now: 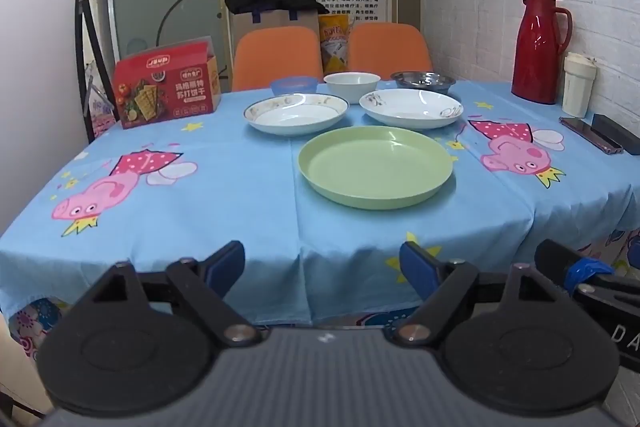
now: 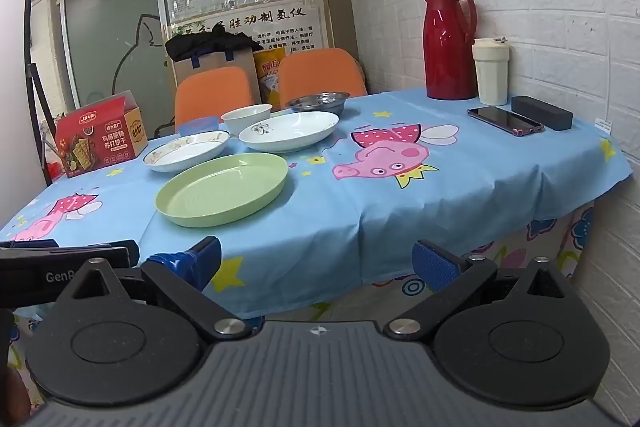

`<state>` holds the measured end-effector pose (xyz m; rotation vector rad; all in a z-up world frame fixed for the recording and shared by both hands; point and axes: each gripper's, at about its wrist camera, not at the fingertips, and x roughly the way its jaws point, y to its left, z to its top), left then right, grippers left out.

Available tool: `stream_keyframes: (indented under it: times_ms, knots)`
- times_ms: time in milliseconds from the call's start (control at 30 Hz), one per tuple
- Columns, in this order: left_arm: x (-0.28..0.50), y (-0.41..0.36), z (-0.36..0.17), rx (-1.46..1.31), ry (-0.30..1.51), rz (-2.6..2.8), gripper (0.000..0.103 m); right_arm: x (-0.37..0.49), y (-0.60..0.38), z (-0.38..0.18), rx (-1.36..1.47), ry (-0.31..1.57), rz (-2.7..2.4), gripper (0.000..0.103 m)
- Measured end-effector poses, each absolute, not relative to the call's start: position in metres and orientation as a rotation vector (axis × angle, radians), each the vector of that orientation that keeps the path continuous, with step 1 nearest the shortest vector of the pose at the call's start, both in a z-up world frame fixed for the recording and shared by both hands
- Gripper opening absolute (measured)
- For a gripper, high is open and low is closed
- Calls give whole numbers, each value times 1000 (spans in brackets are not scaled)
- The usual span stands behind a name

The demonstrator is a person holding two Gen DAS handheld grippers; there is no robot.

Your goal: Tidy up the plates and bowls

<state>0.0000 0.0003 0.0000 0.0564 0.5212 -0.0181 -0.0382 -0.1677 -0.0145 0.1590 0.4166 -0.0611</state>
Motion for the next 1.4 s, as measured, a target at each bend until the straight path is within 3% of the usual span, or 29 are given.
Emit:
stream_keyframes:
  times_ms: [1400]
  knots:
    - [2, 0, -7, 48, 560, -32, 83, -34, -163, -21, 158, 445, -53, 90]
